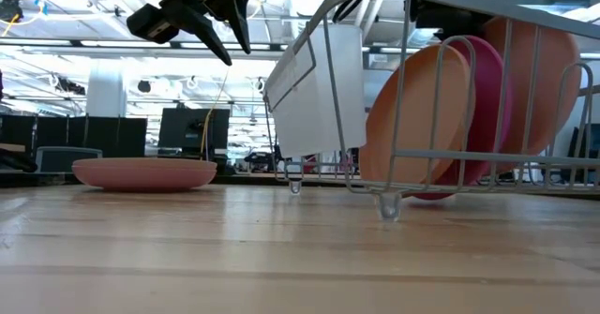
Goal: Sort dishes
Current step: Put the top light orange plate in the dish rack, then put the light orange plate in the dish rack
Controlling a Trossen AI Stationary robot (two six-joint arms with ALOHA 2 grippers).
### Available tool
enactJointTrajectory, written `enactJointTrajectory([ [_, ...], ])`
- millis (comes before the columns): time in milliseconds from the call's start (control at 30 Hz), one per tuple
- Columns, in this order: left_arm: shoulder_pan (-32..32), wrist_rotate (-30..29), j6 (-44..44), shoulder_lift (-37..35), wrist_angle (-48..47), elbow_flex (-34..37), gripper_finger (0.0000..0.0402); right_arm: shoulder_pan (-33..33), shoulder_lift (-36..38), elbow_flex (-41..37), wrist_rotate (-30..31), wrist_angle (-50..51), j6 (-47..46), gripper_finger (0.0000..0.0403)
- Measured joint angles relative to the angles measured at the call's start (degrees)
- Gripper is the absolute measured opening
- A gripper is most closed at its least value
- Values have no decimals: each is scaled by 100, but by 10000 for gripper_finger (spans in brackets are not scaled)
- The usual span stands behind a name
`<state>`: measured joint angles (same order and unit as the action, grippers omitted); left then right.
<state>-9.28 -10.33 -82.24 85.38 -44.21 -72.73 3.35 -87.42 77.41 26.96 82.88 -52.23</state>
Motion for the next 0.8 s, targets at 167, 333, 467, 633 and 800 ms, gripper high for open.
enactJointTrajectory([
  [167, 0, 45, 103, 0, -2, 0, 107, 1, 0, 2, 0, -1, 0, 54],
  [333, 0, 57, 105, 0, -4, 0, 107, 1, 0, 7, -13, -19, 13, 77],
  [467, 0, 57, 105, 0, -4, 0, 107, 3, 2, 9, -11, -23, 13, 107],
  [633, 0, 57, 105, 0, -6, 0, 107, -6, 2, 9, -9, -14, 13, 145],
  [800, 0, 57, 105, 0, -7, 0, 107, -8, 2, 13, -9, 21, 13, 182],
])
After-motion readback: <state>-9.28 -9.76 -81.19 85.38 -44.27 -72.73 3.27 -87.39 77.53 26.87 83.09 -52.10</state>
